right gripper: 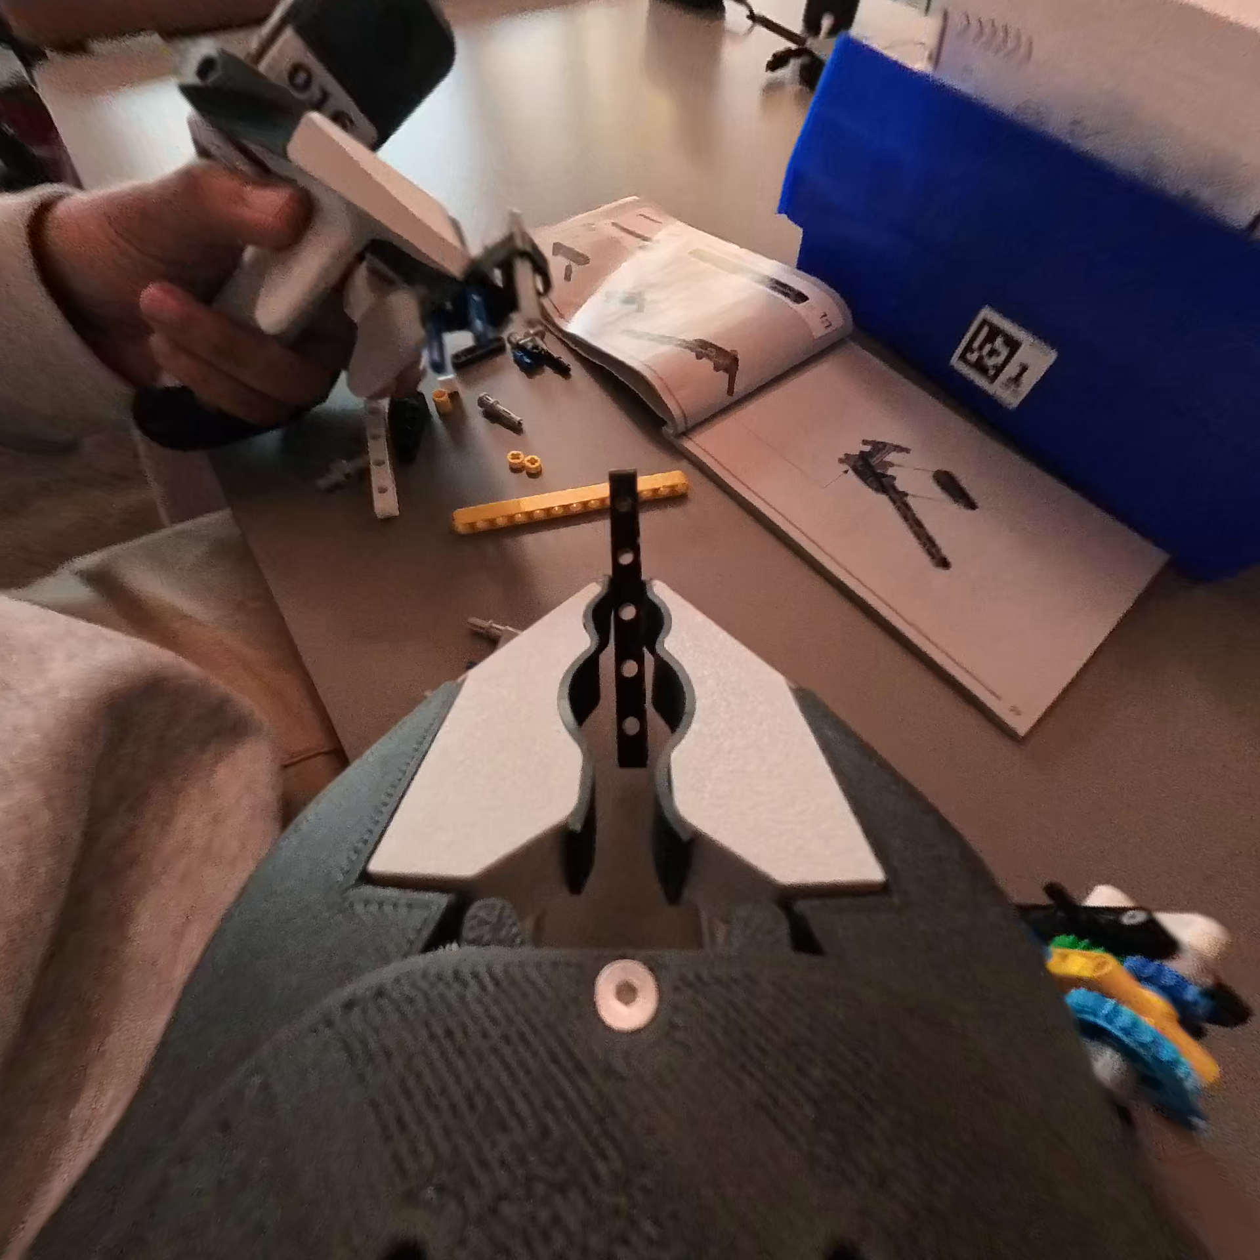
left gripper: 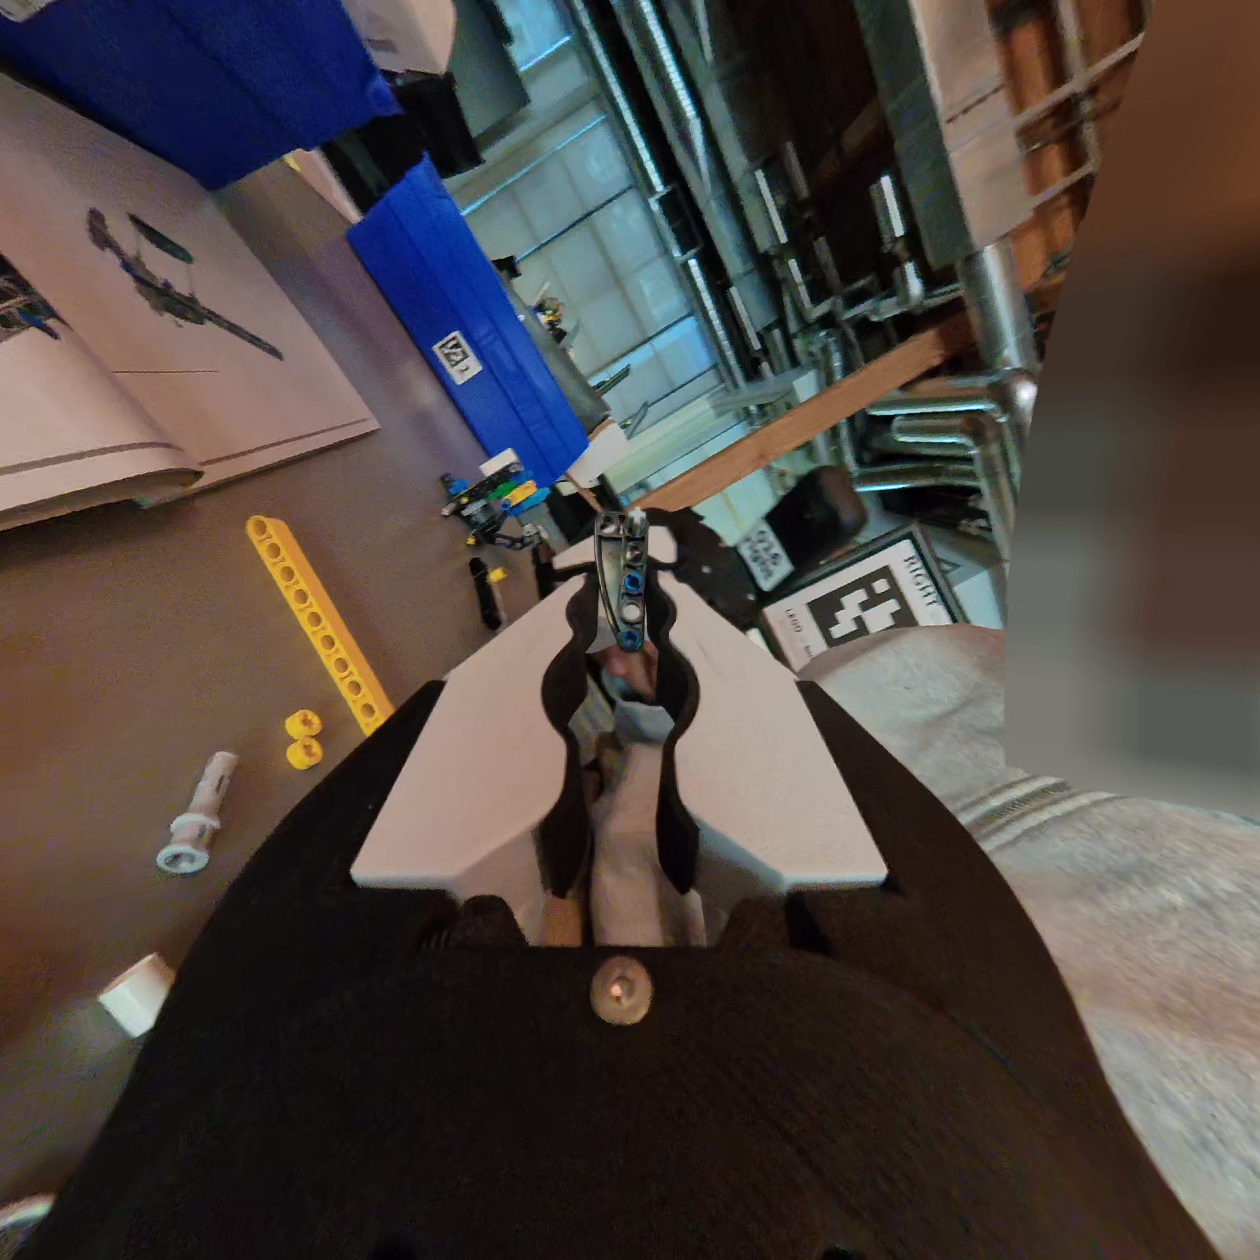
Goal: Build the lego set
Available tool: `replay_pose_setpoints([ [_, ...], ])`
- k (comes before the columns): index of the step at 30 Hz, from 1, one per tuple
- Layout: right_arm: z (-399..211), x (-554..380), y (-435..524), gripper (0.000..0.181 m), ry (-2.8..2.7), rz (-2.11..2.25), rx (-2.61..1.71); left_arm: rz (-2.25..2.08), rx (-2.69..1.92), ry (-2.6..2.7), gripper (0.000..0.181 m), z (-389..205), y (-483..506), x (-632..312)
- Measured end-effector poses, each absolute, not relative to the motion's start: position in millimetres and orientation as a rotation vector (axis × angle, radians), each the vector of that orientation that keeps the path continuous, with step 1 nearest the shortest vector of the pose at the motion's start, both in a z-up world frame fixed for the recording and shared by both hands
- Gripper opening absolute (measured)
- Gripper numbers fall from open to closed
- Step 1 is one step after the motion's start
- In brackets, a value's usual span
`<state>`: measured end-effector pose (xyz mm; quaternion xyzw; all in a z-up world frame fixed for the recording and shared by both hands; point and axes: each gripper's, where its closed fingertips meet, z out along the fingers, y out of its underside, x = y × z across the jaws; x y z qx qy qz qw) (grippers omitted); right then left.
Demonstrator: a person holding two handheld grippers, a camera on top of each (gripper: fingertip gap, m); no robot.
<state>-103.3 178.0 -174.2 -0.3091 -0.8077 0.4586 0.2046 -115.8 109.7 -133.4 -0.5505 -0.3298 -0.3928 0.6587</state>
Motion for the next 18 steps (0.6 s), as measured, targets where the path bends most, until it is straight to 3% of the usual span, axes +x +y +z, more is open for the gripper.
replay_pose_setpoints([
  [1, -172.8, -102.4, 175.9, 0.007, -2.246, 1.249, -0.808, -0.869, -1.268, -0.758, 0.01, -136.3, 111.3, -115.9],
  [18, -223.0, -125.3, 216.7, 0.007, -2.139, 0.159, -0.355, -0.575, -1.42, -0.764, 0.01, -143.4, 115.7, -121.2],
])
